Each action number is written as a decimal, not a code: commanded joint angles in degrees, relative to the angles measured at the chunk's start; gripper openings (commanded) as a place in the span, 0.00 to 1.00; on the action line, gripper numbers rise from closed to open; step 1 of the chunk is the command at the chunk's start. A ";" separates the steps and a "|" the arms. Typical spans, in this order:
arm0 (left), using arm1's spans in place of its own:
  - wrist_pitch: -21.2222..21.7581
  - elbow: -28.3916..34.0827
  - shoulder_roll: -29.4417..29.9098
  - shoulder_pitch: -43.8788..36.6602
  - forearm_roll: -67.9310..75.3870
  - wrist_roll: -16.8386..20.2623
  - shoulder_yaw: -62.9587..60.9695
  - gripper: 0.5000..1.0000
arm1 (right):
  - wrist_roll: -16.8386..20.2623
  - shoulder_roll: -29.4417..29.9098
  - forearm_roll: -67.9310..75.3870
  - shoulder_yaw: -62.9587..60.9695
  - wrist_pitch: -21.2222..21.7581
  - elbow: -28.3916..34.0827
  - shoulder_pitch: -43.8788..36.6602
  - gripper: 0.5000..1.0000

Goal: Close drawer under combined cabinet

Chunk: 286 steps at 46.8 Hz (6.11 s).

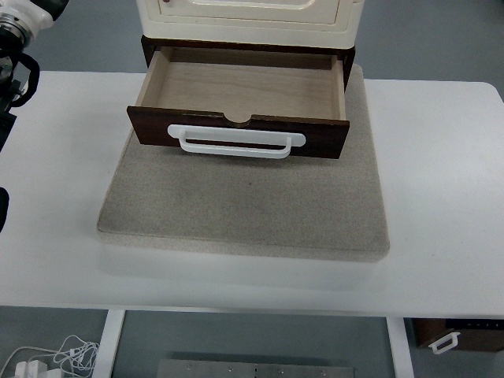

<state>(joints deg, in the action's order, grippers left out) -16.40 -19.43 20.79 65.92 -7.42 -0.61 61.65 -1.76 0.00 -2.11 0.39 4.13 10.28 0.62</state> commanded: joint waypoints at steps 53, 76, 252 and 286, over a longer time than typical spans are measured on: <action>0.23 -43.93 14.63 12.21 7.59 0.97 -16.64 0.99 | 0.00 0.00 0.00 0.05 0.00 0.00 0.00 0.90; 2.87 -62.74 15.34 12.39 16.12 0.53 -29.56 0.99 | 0.00 0.00 0.00 0.05 0.00 0.00 0.00 0.90; -9.97 -47.99 6.81 21.97 33.26 -25.75 -61.12 1.00 | 0.00 0.00 0.00 0.05 0.00 0.00 0.00 0.90; -9.44 -41.57 6.90 21.53 33.35 -24.96 -59.54 1.00 | 0.00 0.00 0.00 0.05 0.00 0.00 0.00 0.90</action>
<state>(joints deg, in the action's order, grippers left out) -25.88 -61.56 27.67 87.45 25.92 -25.83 2.12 -1.76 0.00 -2.11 0.43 4.13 10.28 0.61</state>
